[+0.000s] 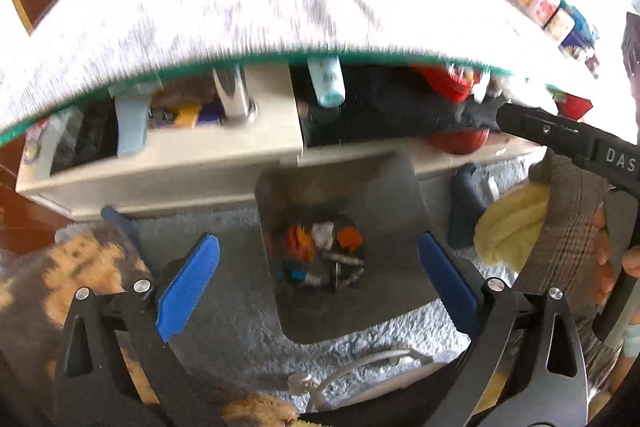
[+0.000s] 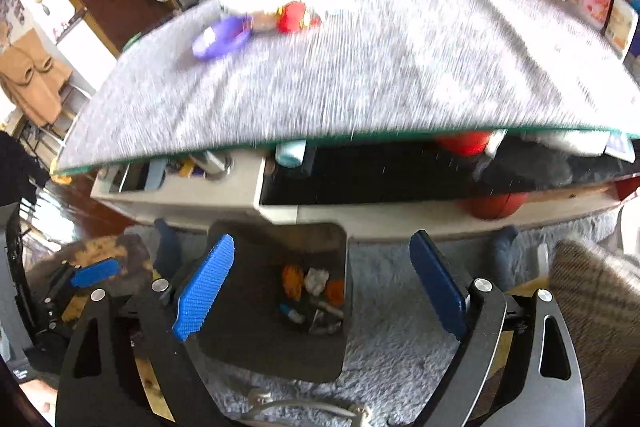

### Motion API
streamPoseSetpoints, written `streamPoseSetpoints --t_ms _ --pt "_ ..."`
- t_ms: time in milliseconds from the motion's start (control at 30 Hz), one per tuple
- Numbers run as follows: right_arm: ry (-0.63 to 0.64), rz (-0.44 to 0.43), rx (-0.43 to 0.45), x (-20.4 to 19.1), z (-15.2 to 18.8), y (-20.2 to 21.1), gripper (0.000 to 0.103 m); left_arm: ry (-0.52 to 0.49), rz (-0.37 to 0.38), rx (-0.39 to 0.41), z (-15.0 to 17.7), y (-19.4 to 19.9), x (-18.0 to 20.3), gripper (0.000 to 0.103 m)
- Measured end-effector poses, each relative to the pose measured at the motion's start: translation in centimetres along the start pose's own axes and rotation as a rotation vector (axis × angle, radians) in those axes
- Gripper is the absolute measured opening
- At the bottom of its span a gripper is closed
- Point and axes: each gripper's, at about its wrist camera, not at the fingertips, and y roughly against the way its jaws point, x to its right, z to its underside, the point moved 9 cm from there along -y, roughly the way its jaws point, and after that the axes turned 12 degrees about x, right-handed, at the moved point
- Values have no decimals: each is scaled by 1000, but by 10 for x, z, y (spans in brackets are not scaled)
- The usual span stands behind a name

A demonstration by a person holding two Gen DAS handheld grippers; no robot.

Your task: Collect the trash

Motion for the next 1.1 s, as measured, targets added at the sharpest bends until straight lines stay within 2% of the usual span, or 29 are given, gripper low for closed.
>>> streamPoseSetpoints --t_ms 367,633,800,967,1100 --pt "50 29 106 9 -85 3 90 -19 -42 120 -93 17 -8 95" --pt "67 22 125 12 -122 -23 90 -38 -55 146 -144 0 -13 95" --pt "53 -5 124 10 -136 -42 88 -61 -52 136 -161 -18 -9 95" --pt "53 -31 94 6 -145 -70 64 -66 -41 122 -171 -37 -7 95" --pt "17 -54 69 5 -149 -86 56 -73 -27 102 -175 -53 -4 95"
